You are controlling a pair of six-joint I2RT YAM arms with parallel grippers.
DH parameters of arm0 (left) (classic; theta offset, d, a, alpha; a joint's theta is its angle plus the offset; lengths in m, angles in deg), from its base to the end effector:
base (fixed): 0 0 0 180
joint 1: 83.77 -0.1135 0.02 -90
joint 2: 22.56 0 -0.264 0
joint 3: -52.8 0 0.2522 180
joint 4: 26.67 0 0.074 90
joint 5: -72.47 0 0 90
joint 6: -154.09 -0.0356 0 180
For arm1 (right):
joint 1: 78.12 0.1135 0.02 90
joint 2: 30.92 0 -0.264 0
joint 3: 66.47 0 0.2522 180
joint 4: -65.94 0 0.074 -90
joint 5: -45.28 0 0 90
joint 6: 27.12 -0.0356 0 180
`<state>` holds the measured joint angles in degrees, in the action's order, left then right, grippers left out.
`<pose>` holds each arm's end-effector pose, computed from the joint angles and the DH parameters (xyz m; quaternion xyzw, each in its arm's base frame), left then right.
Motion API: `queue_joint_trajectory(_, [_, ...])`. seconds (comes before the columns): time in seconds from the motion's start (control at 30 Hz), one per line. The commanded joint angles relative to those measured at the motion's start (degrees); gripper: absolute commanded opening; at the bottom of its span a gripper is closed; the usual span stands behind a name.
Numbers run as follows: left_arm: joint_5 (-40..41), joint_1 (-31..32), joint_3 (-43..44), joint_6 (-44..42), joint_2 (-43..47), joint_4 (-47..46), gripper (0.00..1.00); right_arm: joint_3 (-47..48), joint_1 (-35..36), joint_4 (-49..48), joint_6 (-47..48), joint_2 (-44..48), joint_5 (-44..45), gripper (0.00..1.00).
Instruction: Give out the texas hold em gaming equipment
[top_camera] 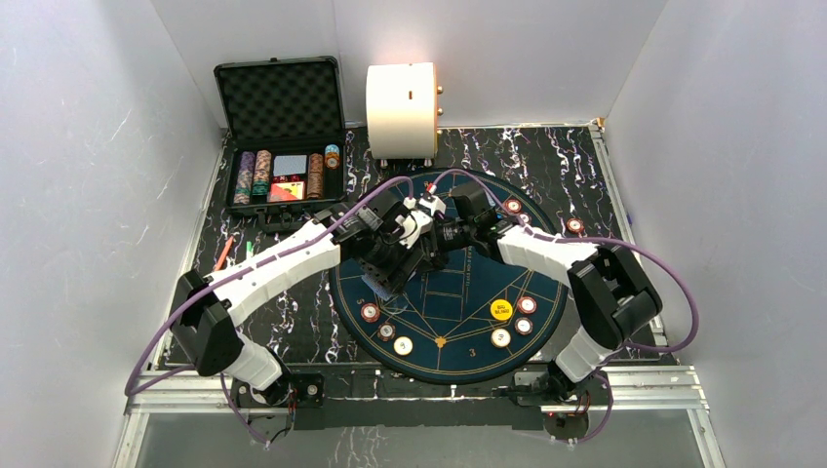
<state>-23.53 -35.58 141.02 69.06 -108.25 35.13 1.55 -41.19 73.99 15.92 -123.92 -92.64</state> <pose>0.2026 -0.2321 0.2938 0.3675 0.8901 -0.1635 0.2141 0.2595 0.2281 0.2173 -0.1227 0.8171 0.5568 0.0856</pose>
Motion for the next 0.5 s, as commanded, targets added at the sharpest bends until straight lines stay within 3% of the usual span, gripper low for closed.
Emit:
queue_joint_trajectory(0.0, [-0.3,0.3,1.3,-0.5,3.1,0.3,0.00,2.4,0.2,4.8,4.1,2.9,2.6,0.67])
queue_joint_trajectory(0.2, [-0.1,0.2,0.6,-0.6,3.8,0.3,0.00,2.9,-0.5,5.9,4.5,4.5,3.7,0.58])
queue_joint_trajectory(0.47, [0.0,0.2,0.5,-0.5,4.3,0.3,0.00,3.7,-1.7,8.2,5.8,5.6,3.8,0.56])
